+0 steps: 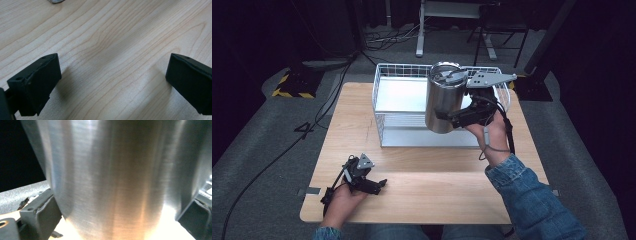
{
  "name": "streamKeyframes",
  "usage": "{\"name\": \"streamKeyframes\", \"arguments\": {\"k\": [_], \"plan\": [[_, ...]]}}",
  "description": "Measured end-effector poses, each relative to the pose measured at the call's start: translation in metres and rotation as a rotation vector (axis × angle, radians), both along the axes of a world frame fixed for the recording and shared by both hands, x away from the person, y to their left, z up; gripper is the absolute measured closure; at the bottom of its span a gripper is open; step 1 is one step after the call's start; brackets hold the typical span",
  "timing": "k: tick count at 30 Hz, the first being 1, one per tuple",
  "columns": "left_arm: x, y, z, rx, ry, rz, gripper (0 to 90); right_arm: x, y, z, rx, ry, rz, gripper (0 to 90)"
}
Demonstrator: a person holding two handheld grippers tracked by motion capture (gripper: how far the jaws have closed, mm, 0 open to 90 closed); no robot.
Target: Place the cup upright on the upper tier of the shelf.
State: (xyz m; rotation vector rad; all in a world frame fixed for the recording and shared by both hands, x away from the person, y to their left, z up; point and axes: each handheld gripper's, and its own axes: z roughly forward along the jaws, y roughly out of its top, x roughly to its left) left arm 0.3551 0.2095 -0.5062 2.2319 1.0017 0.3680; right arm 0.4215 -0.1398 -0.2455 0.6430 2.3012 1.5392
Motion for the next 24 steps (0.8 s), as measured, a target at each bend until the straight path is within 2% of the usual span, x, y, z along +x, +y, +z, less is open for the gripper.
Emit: {"name": "streamKeyframes", "arguments": {"k": [5, 14, 19, 24], "plan": [[0.0, 0.0, 0.0, 0.0, 0.0, 0.0, 0.5, 0.008, -0.004, 0.005, 0.005, -0.001, -0.025, 3.8], [0.0, 0.0, 0.0, -0.006, 0.006, 0.0, 0.5, 0.035, -0.021, 0.013, 0.0, -0.005, -0.111, 3.8], [0.0, 0.0, 0.0, -0.005, 0.005, 0.0, 0.5, 0.044, -0.027, 0.015, -0.019, -0.022, -0.148, 3.8], [0.0, 0.0, 0.0, -0.008, 0.007, 0.001, 0.5, 0.058, -0.037, 0.017, -0.017, -0.019, -0.184, 3.8]]}}
